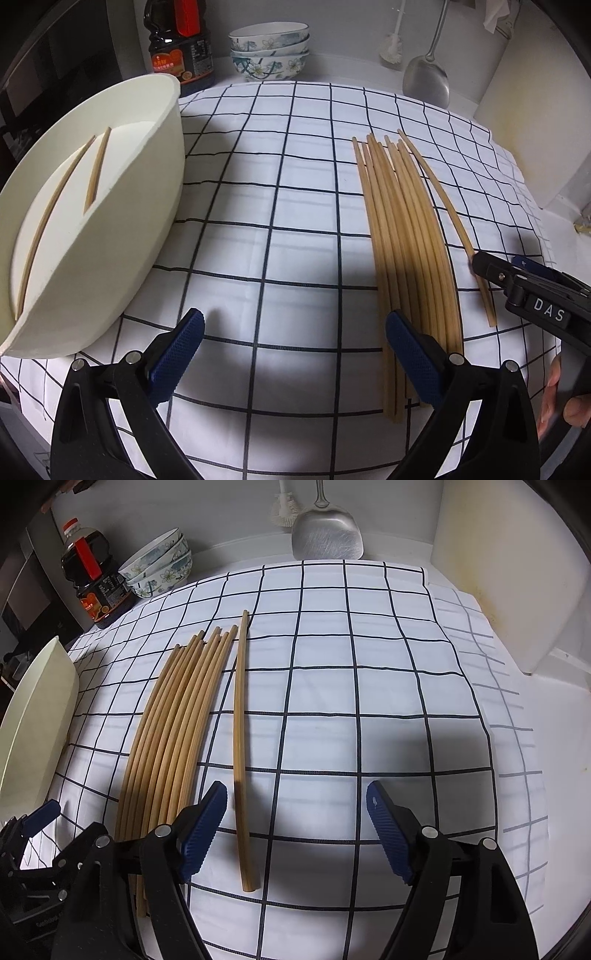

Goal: Organize utensils

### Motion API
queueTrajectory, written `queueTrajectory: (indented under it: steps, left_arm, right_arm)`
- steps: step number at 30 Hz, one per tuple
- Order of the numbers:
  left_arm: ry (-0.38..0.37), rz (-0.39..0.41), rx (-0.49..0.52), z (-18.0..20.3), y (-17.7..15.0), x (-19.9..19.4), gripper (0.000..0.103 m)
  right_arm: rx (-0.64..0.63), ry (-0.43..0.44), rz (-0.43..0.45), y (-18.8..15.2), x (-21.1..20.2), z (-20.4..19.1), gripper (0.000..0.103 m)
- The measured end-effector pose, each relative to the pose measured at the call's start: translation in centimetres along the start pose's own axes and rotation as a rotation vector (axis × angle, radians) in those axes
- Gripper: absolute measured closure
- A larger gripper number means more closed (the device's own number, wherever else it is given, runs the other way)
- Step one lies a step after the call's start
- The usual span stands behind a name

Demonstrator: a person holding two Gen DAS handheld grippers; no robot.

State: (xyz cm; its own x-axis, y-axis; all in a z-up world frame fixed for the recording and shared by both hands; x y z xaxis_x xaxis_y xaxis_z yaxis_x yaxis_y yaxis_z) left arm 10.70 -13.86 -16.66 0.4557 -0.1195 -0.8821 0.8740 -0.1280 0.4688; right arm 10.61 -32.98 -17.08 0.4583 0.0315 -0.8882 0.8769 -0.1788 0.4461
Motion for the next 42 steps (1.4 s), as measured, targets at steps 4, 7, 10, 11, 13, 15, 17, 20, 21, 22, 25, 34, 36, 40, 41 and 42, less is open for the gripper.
queueTrajectory:
  steps: [4, 7, 10, 11, 13, 15, 17, 20, 21, 22, 25, 34, 36, 40, 41, 42]
  left_arm:
    - [-0.001, -0.01, 0.014, 0.3, -0.2, 0.2, 0.006]
    - [0.003, -0.013, 0.027, 0.4, -0.3, 0.4, 0.006]
    - [0.01, -0.009, 0.029, 0.3, -0.3, 0.4, 0.005]
    - [0.01, -0.009, 0.027, 0.2, -0.3, 0.4, 0.005]
    - [0.016, -0.007, 0.022, -0.1, -0.3, 0.3, 0.005]
    - [0.025, -0.005, 0.021, -0.2, -0.2, 0.3, 0.005]
    - [0.036, -0.004, 0.022, -0.3, -0.2, 0.2, 0.005]
    - [0.069, 0.004, 0.037, -0.5, -0.1, 0.0, 0.005]
    - [0.074, 0.006, 0.039, -0.6, -0.1, 0.0, 0.005]
    - [0.072, 0.006, 0.038, -0.6, -0.1, 0.0, 0.005]
    - [0.06, -0.001, 0.028, -0.5, 0.0, 0.1, 0.005]
    - [0.052, 0.0, 0.028, -0.4, 0.0, 0.0, 0.006]
    - [0.052, 0.003, 0.034, -0.2, 0.1, -0.1, 0.006]
    - [0.059, 0.005, 0.047, 0.1, 0.2, 0.0, 0.006]
    - [0.063, 0.003, 0.051, 0.1, 0.2, 0.1, 0.006]
    - [0.067, 0.002, 0.053, 0.1, 0.2, 0.2, 0.006]
  right_arm:
    - [0.0, 0.0, 0.0, 0.0, 0.0, 0.0, 0.028]
    - [0.0, 0.001, 0.0, 0.0, 0.0, 0.0, 0.028]
    - [0.0, 0.0, 0.0, 0.0, 0.0, 0.0, 0.028]
    - [0.0, 0.001, 0.0, 0.0, 0.0, 0.0, 0.028]
    - [0.0, 0.001, 0.0, 0.0, 0.0, 0.0, 0.028]
    - [0.001, 0.001, 0.0, 0.0, 0.0, 0.0, 0.028]
    - [0.0, 0.0, 0.0, 0.0, 0.0, 0.0, 0.028]
    - [0.0, 0.001, 0.0, 0.0, 0.0, 0.0, 0.028]
    - [0.0, 0.002, 0.0, 0.0, 0.0, 0.0, 0.028]
    - [0.001, 0.003, 0.001, 0.0, 0.0, 0.0, 0.028]
    - [0.0, 0.003, 0.001, 0.0, 0.0, -0.1, 0.027]
    - [0.0, 0.005, 0.001, 0.1, 0.0, -0.1, 0.027]
    - [0.001, 0.005, 0.001, 0.1, 0.0, -0.1, 0.027]
    - [-0.001, 0.004, 0.001, 0.1, 0.0, -0.1, 0.027]
    - [0.0, 0.004, 0.001, 0.1, 0.0, -0.1, 0.027]
    - [0.0, 0.004, 0.001, 0.1, 0.0, -0.1, 0.027]
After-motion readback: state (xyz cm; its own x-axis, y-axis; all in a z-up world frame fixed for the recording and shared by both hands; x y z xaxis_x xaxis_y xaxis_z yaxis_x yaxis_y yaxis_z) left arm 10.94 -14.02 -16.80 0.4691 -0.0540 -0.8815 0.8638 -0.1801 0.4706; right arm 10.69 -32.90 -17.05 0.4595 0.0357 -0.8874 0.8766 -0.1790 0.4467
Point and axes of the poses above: each gripper's, at about its wrist camera, not at the fingertips, and x roughly the way its jaws point, z to its right, y to its top, the point moved 10 cm from there along x, roughly the way its jaws point
